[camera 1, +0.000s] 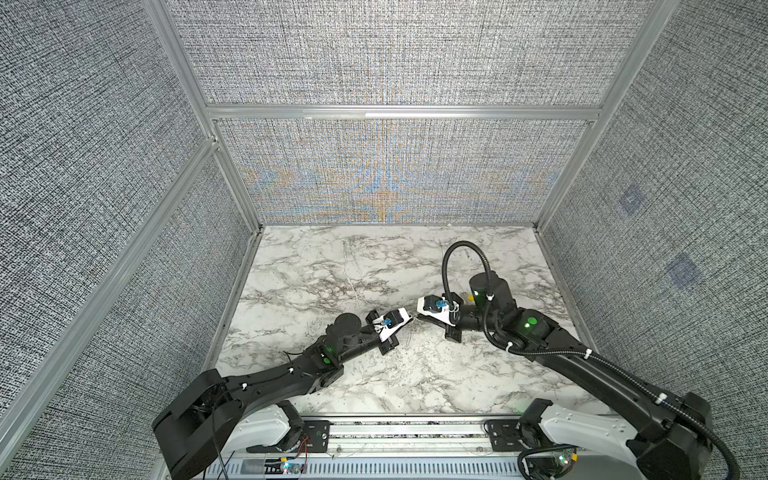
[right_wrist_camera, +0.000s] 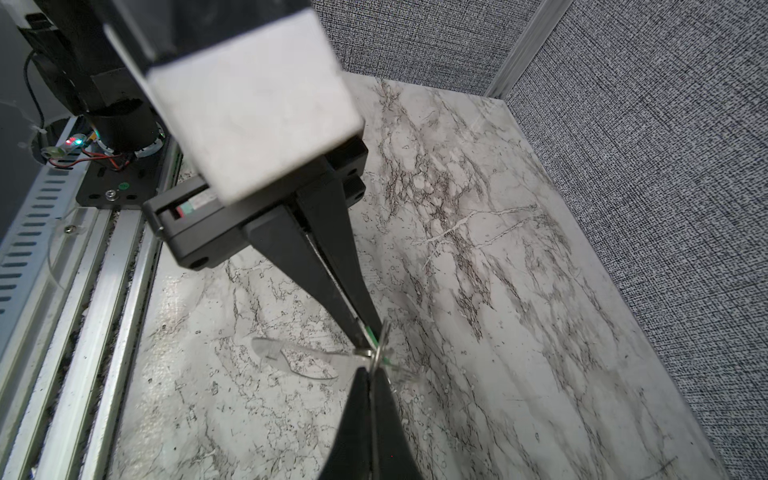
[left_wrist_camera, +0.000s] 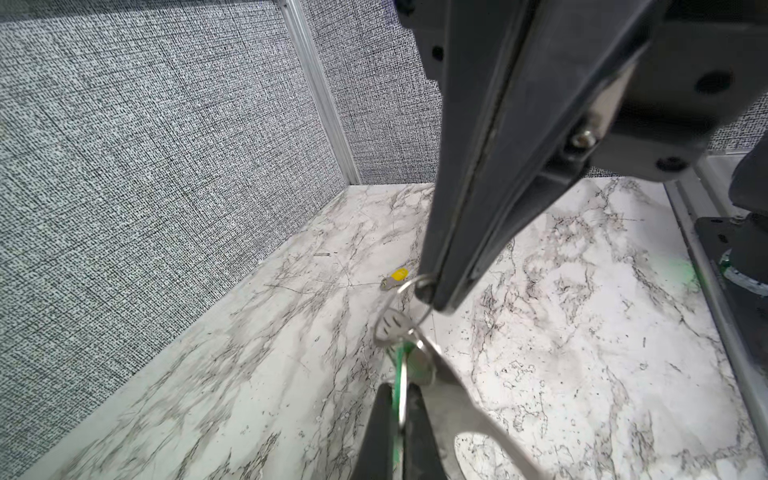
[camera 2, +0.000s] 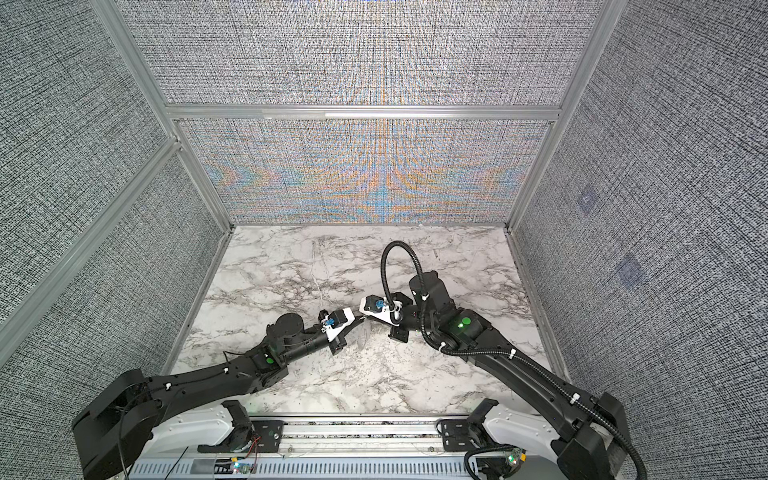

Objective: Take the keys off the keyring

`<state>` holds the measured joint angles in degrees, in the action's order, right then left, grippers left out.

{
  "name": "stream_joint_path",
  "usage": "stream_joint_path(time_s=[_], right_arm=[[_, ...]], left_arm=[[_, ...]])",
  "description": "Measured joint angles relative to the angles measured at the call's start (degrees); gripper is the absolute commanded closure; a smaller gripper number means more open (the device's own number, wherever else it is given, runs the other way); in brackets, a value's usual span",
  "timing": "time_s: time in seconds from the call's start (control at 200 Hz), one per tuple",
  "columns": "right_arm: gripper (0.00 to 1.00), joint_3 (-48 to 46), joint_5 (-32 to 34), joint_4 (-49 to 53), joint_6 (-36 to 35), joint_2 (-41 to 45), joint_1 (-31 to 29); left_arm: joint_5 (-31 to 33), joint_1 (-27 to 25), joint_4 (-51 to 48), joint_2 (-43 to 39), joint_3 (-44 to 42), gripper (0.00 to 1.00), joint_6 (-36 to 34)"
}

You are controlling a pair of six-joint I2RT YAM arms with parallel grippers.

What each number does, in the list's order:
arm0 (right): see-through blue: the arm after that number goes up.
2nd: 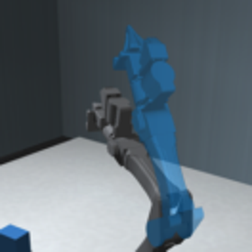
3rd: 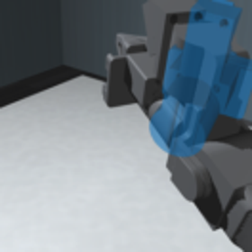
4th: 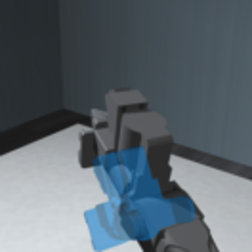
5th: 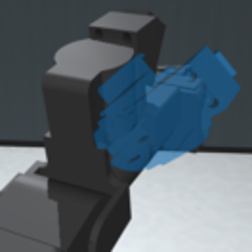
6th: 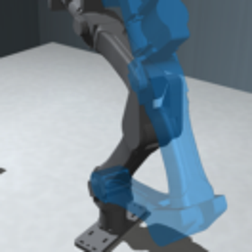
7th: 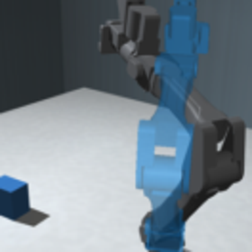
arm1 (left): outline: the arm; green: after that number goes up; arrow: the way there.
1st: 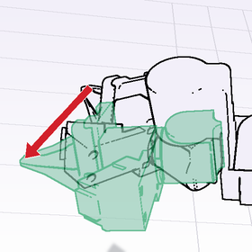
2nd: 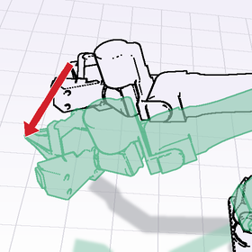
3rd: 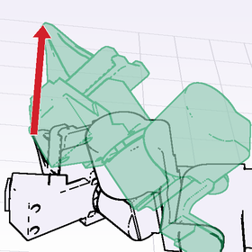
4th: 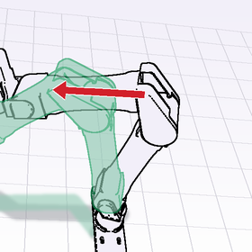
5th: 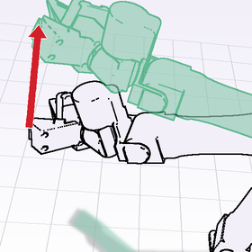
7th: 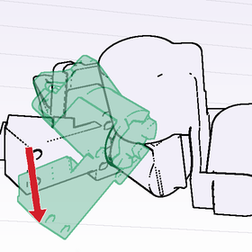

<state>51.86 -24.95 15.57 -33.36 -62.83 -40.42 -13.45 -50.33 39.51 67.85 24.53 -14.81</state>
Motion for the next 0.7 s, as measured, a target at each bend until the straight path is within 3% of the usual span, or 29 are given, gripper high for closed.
stream_joint_path(time_s=[0.425, 0.7], right_arm=[[1.00, 0.00, 4.59, 0.79, 2.82, -1.40, 0.37], [1.00, 0.24, 5.73, 0.55, 4.39, -2.62, 0.44]], left_arm=[[7.41, 0.00, -5.95, -1.88, 3.63, 1.00, -4.09], [8.79, 0.00, -7.85, -1.84, 4.50, 1.00, -4.90]])
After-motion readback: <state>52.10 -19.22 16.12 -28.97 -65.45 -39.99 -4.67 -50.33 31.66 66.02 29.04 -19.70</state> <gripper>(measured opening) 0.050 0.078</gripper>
